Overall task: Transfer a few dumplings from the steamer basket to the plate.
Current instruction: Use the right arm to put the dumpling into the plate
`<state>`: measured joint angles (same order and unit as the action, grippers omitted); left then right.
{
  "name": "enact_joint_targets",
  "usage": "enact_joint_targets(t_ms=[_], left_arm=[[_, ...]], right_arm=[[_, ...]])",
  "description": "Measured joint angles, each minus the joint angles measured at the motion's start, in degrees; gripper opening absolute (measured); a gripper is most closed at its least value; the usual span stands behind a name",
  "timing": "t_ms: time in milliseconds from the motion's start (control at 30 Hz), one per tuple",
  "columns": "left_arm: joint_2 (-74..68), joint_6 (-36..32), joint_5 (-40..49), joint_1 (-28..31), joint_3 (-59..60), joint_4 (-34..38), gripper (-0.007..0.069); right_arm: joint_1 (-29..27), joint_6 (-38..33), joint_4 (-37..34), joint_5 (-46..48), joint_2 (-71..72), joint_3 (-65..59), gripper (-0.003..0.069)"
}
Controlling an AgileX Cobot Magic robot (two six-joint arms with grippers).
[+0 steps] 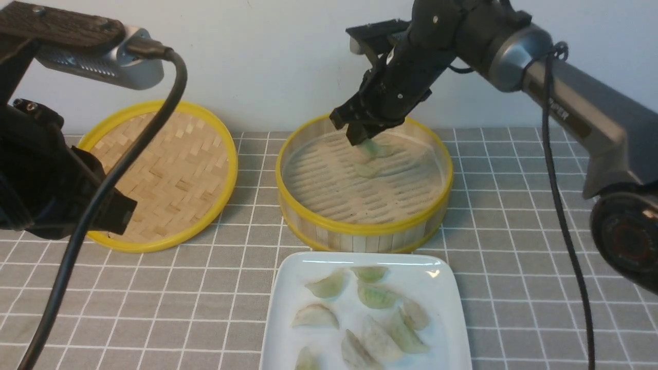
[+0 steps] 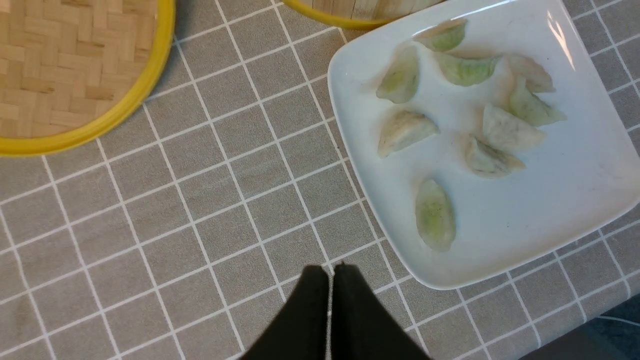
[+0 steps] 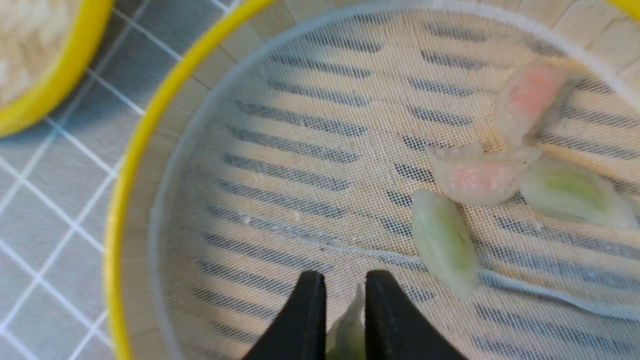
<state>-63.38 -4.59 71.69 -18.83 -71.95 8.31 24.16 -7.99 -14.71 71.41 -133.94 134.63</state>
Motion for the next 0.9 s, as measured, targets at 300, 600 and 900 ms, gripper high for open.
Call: enact_joint_targets(t_ms=[300, 600, 900], left_arm=[[0.00, 0.00, 0.00, 0.00, 0.00, 0.00, -0.0005], [0.00, 0.00, -0.28, 0.00, 0.04, -0.06, -0.0005], [0.00, 0.00, -1.16, 0.00, 0.11, 0.01, -0.0005]], right_arm=[[2.05, -1.49, -1.25, -0.05, 23.39, -30.35, 0.0073], [4.13, -3.91, -1.89, -6.35, 31.49, -53.82, 0.0073], [4.13, -4.51, 0.11, -17.31, 23.64, -56.19, 0.0099]])
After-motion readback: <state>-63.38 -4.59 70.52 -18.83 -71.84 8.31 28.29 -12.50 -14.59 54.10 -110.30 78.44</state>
